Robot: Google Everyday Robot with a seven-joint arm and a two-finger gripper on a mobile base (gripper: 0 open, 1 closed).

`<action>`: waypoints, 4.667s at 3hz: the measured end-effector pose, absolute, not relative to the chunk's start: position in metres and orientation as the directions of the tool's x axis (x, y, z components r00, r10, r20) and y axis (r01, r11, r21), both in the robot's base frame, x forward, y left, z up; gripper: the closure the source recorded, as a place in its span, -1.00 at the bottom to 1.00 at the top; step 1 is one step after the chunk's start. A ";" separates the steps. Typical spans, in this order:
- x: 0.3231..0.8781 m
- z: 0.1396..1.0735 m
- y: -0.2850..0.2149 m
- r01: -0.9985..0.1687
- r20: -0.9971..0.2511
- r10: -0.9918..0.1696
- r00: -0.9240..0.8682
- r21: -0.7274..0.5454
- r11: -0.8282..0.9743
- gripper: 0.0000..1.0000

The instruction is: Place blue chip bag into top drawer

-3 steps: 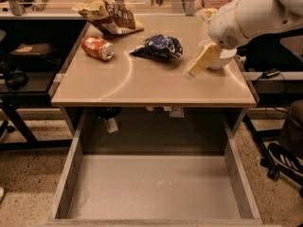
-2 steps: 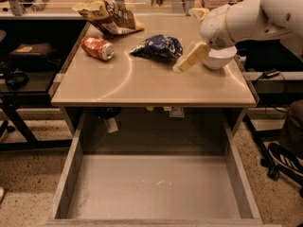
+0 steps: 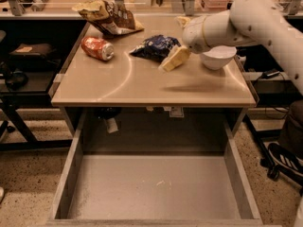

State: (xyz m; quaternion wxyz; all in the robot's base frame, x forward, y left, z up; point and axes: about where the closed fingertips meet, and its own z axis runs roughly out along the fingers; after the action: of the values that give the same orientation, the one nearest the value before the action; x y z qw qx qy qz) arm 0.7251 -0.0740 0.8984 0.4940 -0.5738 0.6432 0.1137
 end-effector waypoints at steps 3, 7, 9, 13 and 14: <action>0.770 0.857 -0.054 -0.849 -0.695 -0.713 0.087 -0.427 0.313 -1.00; 0.770 0.857 -0.054 -0.849 -0.695 -0.713 0.087 -0.427 0.313 0.79; 0.757 0.867 -0.054 -0.853 -0.701 -0.705 0.111 -0.431 0.294 1.00; 0.573 0.955 -0.163 -0.858 -0.709 -0.682 0.180 -0.452 0.244 1.00; 0.507 0.950 -0.193 -0.883 -0.709 -0.690 0.145 -0.407 0.233 1.00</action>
Offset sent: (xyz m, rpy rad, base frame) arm 0.0655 0.0182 -0.0551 -0.1732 0.0404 -0.0955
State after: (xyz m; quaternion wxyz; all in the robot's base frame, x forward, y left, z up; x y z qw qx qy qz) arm 0.5072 -0.1932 0.9496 0.4477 -0.6100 0.6449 0.1076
